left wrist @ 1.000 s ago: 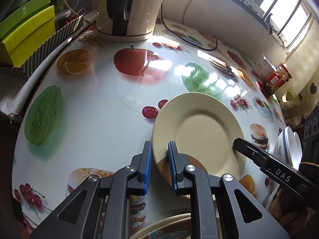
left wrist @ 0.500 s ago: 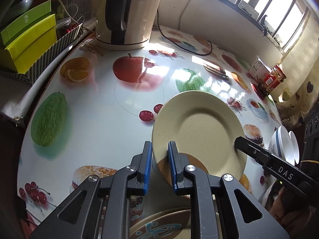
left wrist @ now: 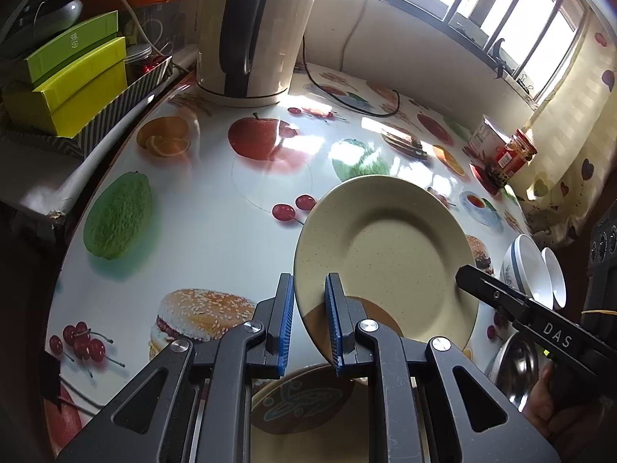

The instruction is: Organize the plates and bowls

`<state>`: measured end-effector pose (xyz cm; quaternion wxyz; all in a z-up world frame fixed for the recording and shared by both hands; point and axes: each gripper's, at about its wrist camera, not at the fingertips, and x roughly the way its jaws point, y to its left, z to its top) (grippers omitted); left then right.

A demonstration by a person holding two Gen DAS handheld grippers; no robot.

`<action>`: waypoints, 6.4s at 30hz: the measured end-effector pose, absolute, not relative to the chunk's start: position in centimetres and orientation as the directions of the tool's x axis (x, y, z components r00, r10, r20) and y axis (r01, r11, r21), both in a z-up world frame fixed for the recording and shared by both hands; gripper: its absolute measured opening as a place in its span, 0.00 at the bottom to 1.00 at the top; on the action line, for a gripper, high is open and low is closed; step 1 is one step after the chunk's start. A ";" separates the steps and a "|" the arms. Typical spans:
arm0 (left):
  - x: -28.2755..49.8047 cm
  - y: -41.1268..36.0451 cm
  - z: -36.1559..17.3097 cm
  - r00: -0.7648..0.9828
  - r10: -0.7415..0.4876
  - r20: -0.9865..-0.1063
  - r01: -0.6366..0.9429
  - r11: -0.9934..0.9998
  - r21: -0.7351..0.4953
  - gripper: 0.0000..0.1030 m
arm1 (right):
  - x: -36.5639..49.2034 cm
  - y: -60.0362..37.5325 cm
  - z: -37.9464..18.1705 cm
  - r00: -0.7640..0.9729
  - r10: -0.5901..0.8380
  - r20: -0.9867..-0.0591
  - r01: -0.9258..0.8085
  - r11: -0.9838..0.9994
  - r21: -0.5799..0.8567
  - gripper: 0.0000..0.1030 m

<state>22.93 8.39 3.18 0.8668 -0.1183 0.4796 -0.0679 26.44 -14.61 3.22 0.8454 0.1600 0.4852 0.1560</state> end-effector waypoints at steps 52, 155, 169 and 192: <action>12.9 10.9 1.4 0.524 -0.219 -0.823 -0.060 0.955 -0.292 0.17 | 16.3 -12.3 1.7 0.428 0.441 -0.789 -0.173 0.897 0.407 0.17; 14.1 -3.0 6.9 0.595 -0.299 -0.746 0.267 0.949 -0.167 0.46 | 11.7 -23.6 7.5 0.658 0.149 -0.738 0.024 0.976 0.218 0.56; 15.6 -6.4 7.3 0.587 -0.311 -0.748 0.300 0.941 -0.157 0.46 | 12.3 -27.3 7.3 0.663 0.103 -0.741 0.088 0.973 0.214 0.59; 18.8 -9.0 7.1 0.564 -0.338 -0.754 0.305 0.933 -0.190 0.46 | 15.5 -30.8 6.8 0.660 0.094 -0.745 0.108 0.970 0.218 0.67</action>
